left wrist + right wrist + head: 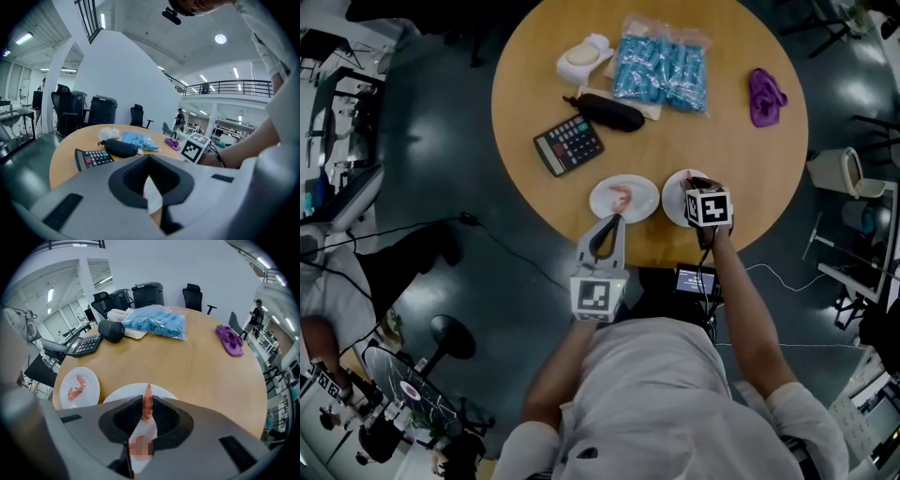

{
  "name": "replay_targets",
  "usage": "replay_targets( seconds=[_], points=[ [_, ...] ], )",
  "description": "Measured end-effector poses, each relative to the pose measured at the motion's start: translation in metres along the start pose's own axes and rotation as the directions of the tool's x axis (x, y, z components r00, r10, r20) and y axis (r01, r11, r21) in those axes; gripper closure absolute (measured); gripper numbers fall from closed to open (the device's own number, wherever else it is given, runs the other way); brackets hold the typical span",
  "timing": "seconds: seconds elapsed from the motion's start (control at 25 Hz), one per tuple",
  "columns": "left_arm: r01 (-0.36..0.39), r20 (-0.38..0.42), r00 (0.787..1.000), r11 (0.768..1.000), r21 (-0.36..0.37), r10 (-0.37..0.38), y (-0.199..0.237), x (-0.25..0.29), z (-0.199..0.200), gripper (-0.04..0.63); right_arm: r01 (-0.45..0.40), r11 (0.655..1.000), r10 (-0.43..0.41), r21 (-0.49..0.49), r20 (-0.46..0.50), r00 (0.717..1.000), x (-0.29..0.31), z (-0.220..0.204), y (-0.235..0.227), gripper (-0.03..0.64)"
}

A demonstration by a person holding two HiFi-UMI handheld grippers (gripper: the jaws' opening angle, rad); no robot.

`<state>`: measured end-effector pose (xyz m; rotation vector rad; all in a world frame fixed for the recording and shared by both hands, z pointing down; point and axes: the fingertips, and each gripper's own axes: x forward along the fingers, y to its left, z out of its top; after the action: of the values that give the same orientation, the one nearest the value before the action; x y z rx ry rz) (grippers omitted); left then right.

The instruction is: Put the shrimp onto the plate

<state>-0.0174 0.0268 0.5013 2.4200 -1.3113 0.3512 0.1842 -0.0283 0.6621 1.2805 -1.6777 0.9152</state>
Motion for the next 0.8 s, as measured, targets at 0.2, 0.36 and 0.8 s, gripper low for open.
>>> replay_targets(
  seconds=[0.2,0.36,0.8],
  points=[
    [-0.019,0.020,1.000,1.000,-0.008,0.019,0.011,0.000,0.005,0.588,0.015,1.000,-0.015,-0.005,-0.012,1.000,-0.007,-0.003,-0.002,0.537],
    [-0.037,0.028,0.999,0.999,-0.012,0.037,0.019,-0.006,0.007,0.588,-0.007,0.993,0.010,-0.117,0.026,1.000,-0.025,0.000,0.017,0.526],
    [-0.068,0.035,0.997,0.997,-0.045,0.070,0.041,-0.026,0.000,0.588,-0.216,0.849,0.266,-0.481,0.036,0.963,-0.019,0.026,0.175,0.598]
  ],
)
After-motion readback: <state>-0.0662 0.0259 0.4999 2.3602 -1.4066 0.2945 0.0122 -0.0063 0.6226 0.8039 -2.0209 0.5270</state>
